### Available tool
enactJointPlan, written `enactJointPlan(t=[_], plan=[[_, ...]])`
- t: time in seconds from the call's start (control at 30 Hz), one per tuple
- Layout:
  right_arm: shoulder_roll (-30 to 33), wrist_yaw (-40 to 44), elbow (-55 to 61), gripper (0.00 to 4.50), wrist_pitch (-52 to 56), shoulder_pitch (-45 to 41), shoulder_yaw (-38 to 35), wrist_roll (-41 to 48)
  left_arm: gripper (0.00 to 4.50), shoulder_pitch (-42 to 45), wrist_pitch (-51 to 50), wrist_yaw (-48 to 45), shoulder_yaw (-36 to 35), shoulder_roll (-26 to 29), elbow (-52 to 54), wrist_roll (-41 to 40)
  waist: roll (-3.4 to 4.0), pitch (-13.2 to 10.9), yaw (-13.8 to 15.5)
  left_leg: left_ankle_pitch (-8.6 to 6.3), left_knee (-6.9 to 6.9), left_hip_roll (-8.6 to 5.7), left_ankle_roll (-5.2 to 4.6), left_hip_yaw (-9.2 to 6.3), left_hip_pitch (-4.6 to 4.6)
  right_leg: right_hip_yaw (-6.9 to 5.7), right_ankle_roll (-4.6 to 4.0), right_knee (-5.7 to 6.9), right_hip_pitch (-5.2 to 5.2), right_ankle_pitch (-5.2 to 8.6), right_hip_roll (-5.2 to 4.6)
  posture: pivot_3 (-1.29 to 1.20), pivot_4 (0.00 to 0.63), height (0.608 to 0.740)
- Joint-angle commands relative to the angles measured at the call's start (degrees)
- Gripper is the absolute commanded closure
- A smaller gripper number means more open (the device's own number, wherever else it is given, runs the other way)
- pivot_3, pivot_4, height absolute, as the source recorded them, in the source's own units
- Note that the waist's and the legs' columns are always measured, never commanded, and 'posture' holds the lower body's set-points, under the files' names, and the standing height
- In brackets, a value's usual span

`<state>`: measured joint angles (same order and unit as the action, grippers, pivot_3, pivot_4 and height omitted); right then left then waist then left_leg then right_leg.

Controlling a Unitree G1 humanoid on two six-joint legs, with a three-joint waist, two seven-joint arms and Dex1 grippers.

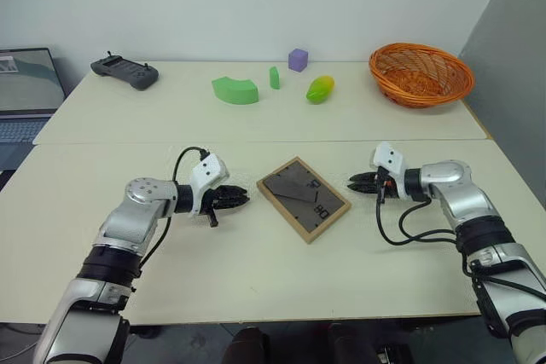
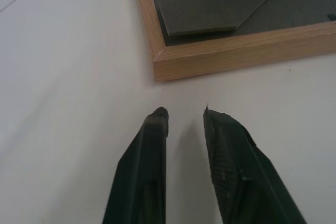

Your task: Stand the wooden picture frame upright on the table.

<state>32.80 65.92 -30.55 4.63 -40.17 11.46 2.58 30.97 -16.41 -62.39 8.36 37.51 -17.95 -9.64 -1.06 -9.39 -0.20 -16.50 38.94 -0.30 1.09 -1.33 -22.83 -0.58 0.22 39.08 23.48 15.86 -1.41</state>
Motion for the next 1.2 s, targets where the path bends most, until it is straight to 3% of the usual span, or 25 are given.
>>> enactJointPlan(t=[0.03,0.53,0.83,1.07,1.2], plan=[[0.0,0.5,8.9,4.5,2.2,3.3,0.7,0.6,4.44,3.0,2.4,0.7,1.3,-2.8,-2.6,1.7,0.0,0.0,0.1,0.0,0.0,0.0,0.0,0.0,0.0,-0.02,0.0,0.0,-0.01,0.0,-0.01,0.0,0.15,0.74],[-1.6,-0.1,28.3,4.5,13.2,12.6,3.2,3.4,4.44,9.5,8.0,1.9,1.1,-7.0,-14.9,5.3,-0.02,0.0,0.0,0.0,0.02,-0.03,0.0,-0.07,0.02,-0.03,0.0,0.02,-0.01,0.0,0.02,0.0,0.15,0.74],[-0.6,-0.6,28.5,4.5,12.9,13.0,3.8,2.7,4.44,10.9,8.8,5.4,-0.2,-6.7,-18.4,6.3,-0.03,0.0,-0.1,0.0,0.02,-0.04,-0.01,-0.11,0.04,-0.04,0.0,0.04,-0.01,0.0,0.03,0.0,0.15,0.74],[4.5,1.1,20.5,4.5,6.1,7.5,1.1,2.3,4.44,4.4,-4.7,-1.6,-4.0,0.7,-7.3,0.0,-0.03,0.0,-0.8,0.0,0.01,-0.04,0.0,-0.12,0.09,0.03,0.0,0.03,-0.01,0.0,0.06,0.0,0.15,0.74],[3.7,1.4,15.5,4.5,0.0,4.0,0.5,2.4,3.71,0.0,-23.5,-11.9,-4.9,8.5,2.5,-8.8,-0.04,0.0,-1.6,0.01,-0.02,0.03,0.0,-0.15,0.06,0.02,-0.01,-0.01,0.0,0.01,0.1,0.0,0.15,0.74]])
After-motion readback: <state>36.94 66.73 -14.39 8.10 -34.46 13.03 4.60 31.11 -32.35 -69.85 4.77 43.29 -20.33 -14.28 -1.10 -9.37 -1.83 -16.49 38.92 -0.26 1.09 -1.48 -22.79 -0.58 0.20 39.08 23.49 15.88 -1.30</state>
